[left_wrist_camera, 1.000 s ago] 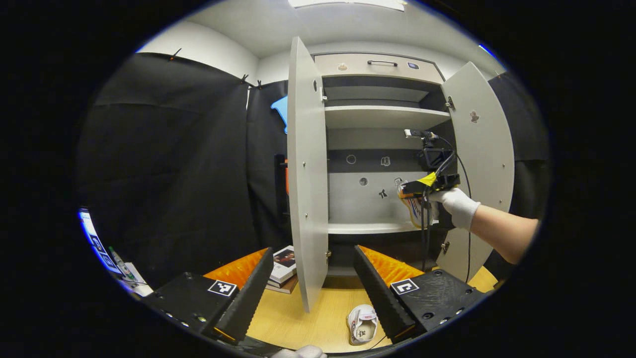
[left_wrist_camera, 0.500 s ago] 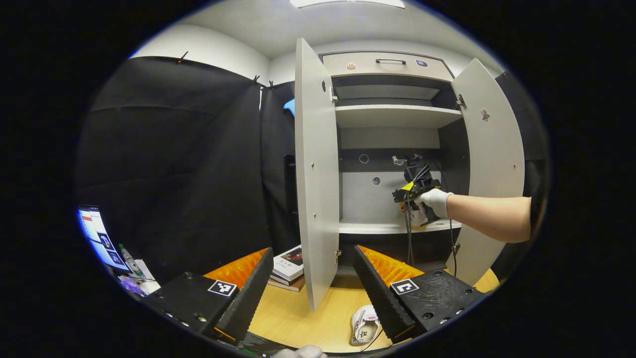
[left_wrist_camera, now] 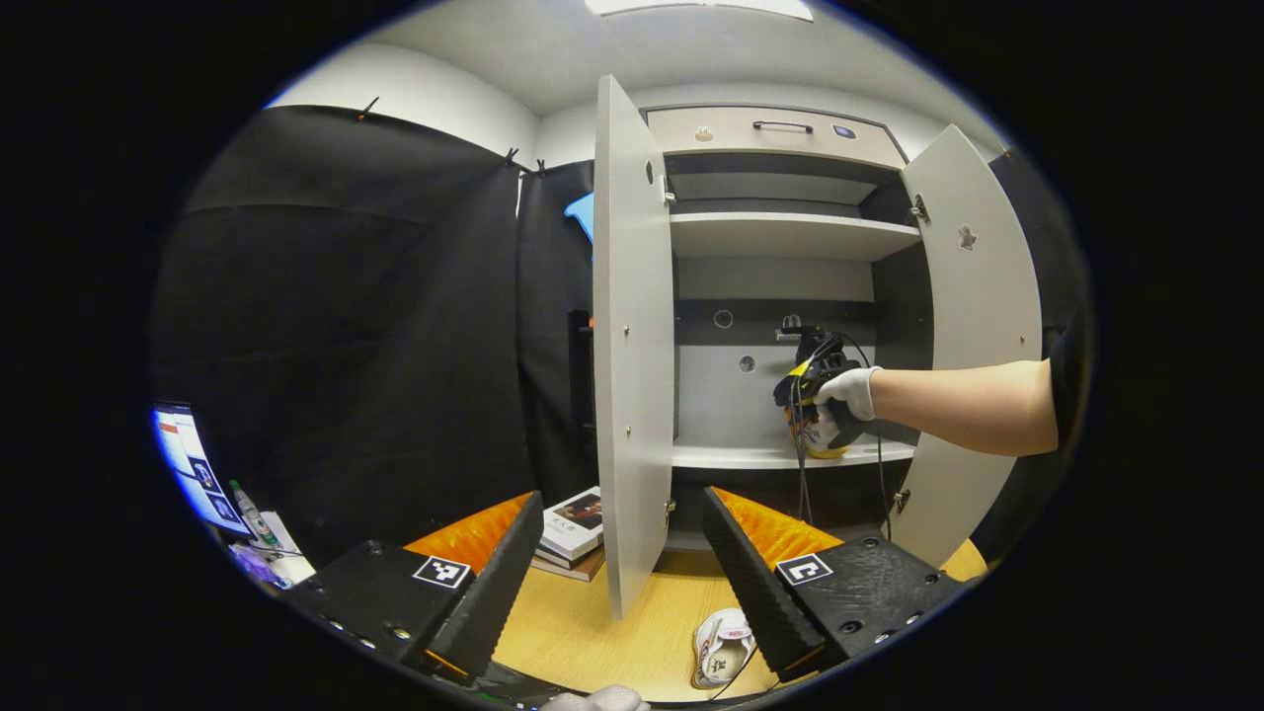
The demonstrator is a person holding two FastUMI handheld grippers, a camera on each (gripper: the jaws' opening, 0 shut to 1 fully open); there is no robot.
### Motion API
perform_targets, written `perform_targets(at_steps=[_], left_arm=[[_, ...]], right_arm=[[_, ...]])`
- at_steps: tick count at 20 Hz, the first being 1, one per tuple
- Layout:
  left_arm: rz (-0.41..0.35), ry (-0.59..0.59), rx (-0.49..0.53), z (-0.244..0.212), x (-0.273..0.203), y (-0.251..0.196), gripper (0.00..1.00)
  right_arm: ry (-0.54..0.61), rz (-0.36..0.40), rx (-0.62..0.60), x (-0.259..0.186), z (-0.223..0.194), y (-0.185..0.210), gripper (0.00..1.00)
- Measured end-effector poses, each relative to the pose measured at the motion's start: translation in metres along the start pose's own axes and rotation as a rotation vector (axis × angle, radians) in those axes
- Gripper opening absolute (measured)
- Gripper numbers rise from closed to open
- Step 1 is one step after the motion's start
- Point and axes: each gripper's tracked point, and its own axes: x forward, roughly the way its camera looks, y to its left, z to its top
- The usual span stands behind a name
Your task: Grab one shoe with the right hand and put it into the shoe cabinet, grab the other shoe with the left hand and put it into the shoe cabinet; then close the right door with the right hand and the left door with the left hand.
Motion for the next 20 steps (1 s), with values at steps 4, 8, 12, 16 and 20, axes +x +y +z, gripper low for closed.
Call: perform_targets(at_steps=[4, 8, 12, 16, 20], left_arm=[[-0.019, -0.008, -0.004, 0.001, -0.003, 0.006, 0.96], [-0.055, -0.016, -0.004, 0.005, -0.005, 0.009, 0.96], [-0.101, -0.031, 0.007, 0.008, -0.01, 0.009, 0.96], [-0.164, -0.045, 0.005, 0.008, -0.017, 0.002, 1.0], [-0.231, -0.06, 0.001, 0.009, -0.022, -0.006, 0.96]], right_arm=[[-0.132, 0.027, 0.05, -0.041, 0.006, -0.001, 0.57], [-0.298, 0.006, 0.062, -0.09, 0.012, -0.004, 0.84], [-0.471, 0.0, 0.064, -0.159, 0.01, -0.004, 0.9], [-0.645, -0.005, 0.058, -0.25, -0.016, -0.006, 1.0], [-0.761, 0.012, 0.048, -0.322, -0.069, -0.007, 1.0]])
